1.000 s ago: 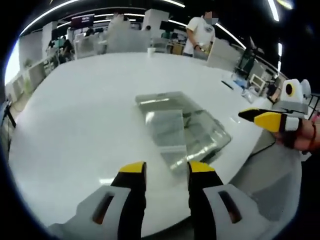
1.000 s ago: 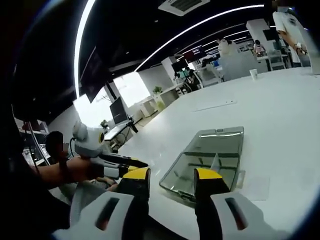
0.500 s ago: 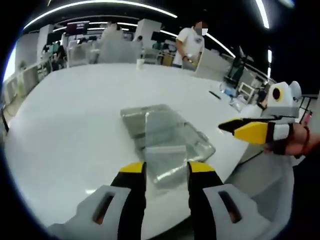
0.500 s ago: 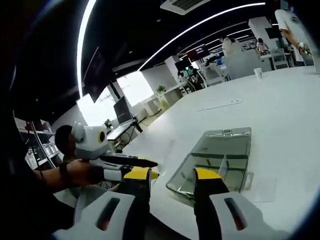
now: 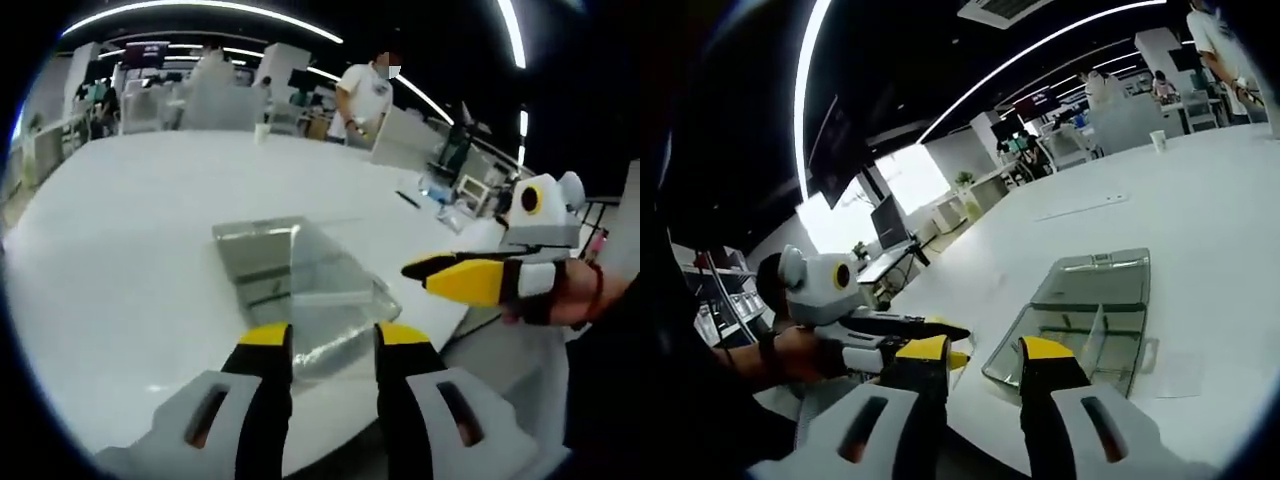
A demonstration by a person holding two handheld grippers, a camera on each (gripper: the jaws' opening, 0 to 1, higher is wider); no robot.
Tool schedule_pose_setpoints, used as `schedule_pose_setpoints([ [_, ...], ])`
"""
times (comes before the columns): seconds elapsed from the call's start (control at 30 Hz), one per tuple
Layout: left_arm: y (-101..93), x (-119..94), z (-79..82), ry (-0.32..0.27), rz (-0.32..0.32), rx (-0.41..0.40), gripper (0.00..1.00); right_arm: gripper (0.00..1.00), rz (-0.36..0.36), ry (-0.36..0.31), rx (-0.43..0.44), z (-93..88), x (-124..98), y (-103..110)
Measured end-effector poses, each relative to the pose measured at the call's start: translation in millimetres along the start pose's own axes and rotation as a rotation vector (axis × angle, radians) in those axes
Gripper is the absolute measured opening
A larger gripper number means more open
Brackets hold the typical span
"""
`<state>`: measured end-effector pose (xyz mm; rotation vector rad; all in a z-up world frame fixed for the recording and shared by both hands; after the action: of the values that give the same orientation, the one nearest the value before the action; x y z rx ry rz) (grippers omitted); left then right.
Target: Insert the divider into the dual guide fixture by aligning both edges with the guide slots and pushing it downward to the bottom, including one-sided entry, uneven engagement, binding, and posture correction.
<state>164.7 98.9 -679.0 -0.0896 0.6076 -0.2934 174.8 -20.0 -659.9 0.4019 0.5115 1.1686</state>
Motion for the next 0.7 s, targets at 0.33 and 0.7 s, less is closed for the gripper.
schedule_pose_setpoints([
  [0.33, -13.9, 1, 2.7, -0.018, -0.041, -0.001, 0.31, 0.18, -0.027, 0.001, 0.041, -5.3, -5, -3],
  [0.7, -18.8, 0, 1.8, -0.024, -0.052, -0.009, 0.31, 0.08, -0.004, -0.026, 0.092, -5.4, -5, -3],
])
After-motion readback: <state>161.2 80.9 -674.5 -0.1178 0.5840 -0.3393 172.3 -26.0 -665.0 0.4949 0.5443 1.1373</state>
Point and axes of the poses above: the point that each gripper's makers call its tool centre point, and the gripper's own axes: x roughly forward along the fingers, y roughly to its left, z roughly out of its top, the point moved 5 cm from there along -x, roughly backward along the fingers, and after that the axes turned 15 degrees about z, right-handed, at the moved point
